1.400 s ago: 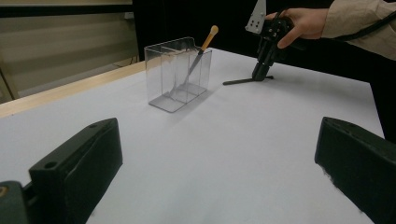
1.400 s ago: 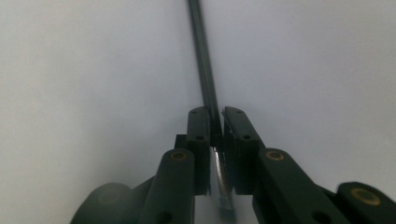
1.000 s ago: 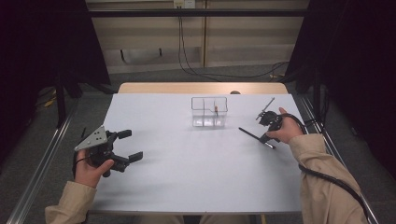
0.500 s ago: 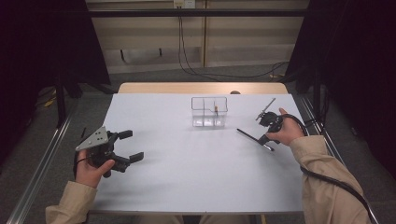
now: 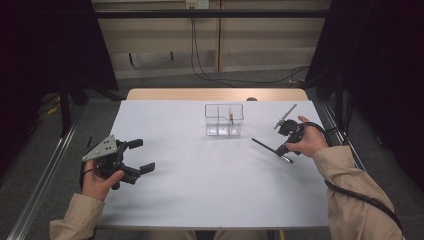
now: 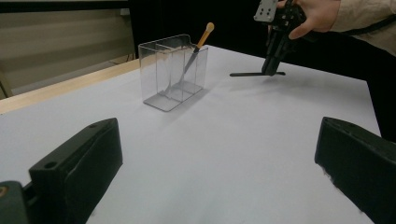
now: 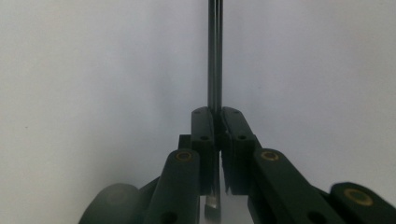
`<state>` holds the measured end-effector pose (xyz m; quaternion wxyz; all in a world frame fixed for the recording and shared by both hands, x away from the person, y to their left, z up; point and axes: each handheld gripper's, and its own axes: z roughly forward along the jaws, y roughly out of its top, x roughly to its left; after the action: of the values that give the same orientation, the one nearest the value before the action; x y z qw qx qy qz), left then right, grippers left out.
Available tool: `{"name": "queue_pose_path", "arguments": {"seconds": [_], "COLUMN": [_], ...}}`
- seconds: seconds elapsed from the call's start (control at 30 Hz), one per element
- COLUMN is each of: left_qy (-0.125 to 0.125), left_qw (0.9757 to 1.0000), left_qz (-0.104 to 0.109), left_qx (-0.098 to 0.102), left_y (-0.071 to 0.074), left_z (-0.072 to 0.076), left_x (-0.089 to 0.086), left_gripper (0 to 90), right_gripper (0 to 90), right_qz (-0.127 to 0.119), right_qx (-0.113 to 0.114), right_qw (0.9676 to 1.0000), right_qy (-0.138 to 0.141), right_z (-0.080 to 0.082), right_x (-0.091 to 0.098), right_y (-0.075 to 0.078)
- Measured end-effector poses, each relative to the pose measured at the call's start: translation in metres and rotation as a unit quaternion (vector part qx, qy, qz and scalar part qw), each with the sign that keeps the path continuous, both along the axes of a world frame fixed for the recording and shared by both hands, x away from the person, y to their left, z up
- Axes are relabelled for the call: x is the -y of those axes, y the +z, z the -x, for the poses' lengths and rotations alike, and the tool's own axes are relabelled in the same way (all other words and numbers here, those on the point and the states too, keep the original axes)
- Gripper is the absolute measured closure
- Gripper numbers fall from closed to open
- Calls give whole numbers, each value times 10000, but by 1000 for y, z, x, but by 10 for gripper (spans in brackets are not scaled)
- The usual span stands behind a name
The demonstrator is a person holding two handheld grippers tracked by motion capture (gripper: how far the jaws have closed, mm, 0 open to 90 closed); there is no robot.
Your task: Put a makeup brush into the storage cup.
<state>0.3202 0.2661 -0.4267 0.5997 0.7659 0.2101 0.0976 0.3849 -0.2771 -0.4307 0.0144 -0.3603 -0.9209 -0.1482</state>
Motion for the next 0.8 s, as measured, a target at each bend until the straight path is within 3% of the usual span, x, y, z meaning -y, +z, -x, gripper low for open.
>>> {"name": "queue_pose_path", "arguments": {"seconds": [0.8], "left_qy": [-131], "left_qw": [9998], "left_qz": [-69], "left_qx": [-128], "left_y": [-4], "left_z": [-5], "left_x": [12], "left_gripper": [8], "right_gripper": [847], "right_qz": [-30], "right_qx": [207], "right_qw": [9960], "right_qy": [868], "right_z": [19], "right_x": [-38], "right_y": [13]}}
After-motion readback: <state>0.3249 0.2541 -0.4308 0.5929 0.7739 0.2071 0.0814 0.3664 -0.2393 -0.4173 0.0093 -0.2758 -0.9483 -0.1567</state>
